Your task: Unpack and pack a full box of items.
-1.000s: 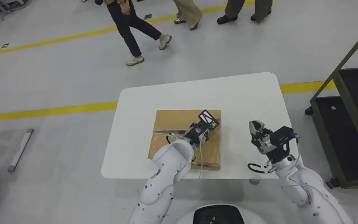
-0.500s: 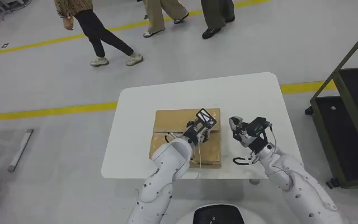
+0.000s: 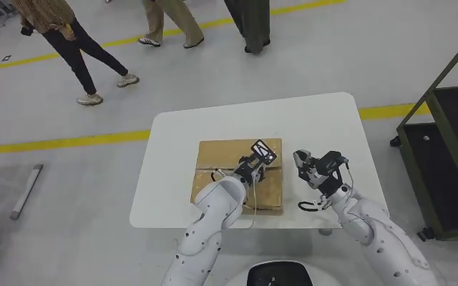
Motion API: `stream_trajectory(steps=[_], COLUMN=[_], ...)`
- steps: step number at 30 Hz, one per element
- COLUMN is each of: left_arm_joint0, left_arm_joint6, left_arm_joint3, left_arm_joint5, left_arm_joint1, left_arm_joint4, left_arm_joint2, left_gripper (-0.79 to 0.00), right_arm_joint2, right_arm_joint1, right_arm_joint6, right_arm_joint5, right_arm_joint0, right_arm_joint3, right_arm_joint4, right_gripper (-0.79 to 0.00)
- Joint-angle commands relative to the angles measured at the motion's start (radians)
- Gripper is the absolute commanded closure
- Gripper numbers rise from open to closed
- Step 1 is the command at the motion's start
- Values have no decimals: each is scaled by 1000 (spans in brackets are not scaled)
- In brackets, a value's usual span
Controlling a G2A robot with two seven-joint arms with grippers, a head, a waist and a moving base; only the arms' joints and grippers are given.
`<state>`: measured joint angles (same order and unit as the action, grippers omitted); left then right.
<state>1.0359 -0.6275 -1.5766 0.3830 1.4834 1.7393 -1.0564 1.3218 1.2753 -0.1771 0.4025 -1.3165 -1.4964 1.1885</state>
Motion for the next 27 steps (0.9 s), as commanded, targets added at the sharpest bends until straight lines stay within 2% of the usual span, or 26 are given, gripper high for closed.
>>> stream_trajectory(steps=[1,7,12,18,27], left_arm_joint0=[-7,-13,-11,-11,-13], left_arm_joint6=[-1,30,63,55,68], left_arm_joint3=[13,15,-37,-119,-136], left_arm_joint5=[-2,-18,-36,-4,-22], left_arm_joint1=[0,0,-4,-19,-51], left_arm_joint4=[12,5,-45,-127,-113], left_arm_joint2=[2,0,-46,-155,-360], left_gripper=[0,0,0,0,0], right_arm_joint2=[2,16,31,43,37], right_arm_joint1=[-1,-4,-6,-8,-8], right_arm_joint6=[-2,-10,-24,-47,-53], right_arm_joint5=[-1,-9,-21,-19,-13], right_arm_joint0=[-5,-24,-44,-59,-59], right_arm_joint3=[-4,-18,-20,-13,0], right_arm_joint4=[2,-3,-15,-35,-43], right_gripper=[0,0,0,0,0])
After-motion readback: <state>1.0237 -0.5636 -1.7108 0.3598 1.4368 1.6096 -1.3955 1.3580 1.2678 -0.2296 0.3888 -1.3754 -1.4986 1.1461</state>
